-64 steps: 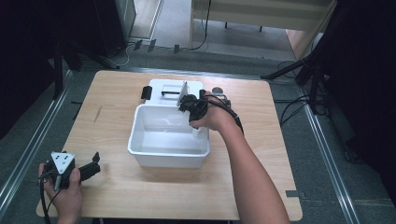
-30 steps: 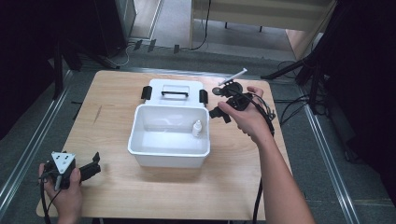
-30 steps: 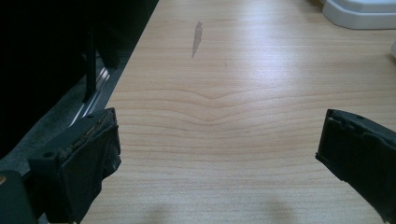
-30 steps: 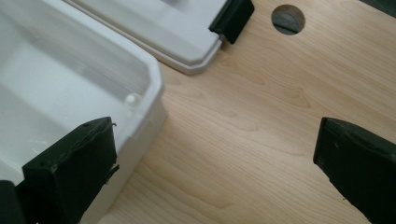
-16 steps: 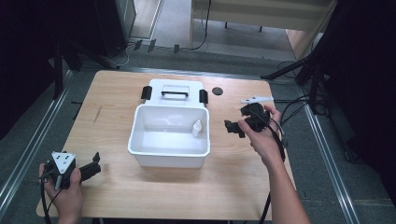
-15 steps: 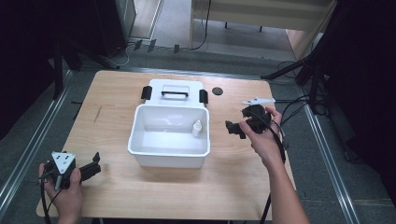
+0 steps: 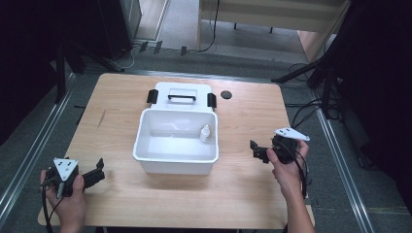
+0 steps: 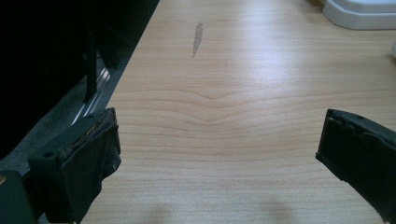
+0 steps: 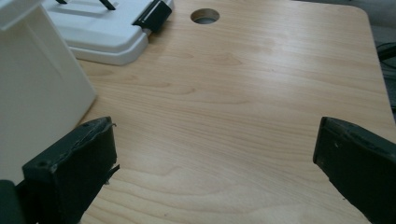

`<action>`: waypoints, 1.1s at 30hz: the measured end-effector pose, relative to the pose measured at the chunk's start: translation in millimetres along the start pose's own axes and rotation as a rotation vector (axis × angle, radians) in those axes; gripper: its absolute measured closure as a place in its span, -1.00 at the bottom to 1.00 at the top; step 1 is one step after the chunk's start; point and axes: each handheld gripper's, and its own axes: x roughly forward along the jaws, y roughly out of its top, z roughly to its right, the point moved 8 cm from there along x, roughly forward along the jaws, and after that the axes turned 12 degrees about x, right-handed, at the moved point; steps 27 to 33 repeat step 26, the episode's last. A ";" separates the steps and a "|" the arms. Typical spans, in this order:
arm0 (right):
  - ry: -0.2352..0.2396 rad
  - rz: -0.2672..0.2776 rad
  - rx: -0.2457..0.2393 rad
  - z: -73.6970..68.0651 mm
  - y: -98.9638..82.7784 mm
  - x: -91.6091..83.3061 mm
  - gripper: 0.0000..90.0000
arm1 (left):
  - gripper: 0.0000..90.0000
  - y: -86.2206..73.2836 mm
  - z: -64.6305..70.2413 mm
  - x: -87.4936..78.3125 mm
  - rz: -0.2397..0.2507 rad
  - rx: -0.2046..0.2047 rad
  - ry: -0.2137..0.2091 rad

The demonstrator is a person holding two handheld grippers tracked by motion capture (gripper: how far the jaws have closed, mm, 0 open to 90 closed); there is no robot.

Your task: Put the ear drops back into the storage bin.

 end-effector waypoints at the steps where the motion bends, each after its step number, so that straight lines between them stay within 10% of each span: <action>1: -0.002 0.013 0.004 3.7 -3.5 -1.1 -1.00 | -1.00 0.0 -0.1 -0.1 0.001 0.000 0.000; 21: -0.072 0.147 0.097 71.6 -79.3 -35.5 -0.91 | -1.00 -0.4 -0.2 -0.2 -0.002 -0.004 0.000; 33: -0.055 0.156 0.111 73.0 -81.8 -41.7 -0.82 | -1.00 -0.3 -0.1 0.3 -0.004 -0.003 0.001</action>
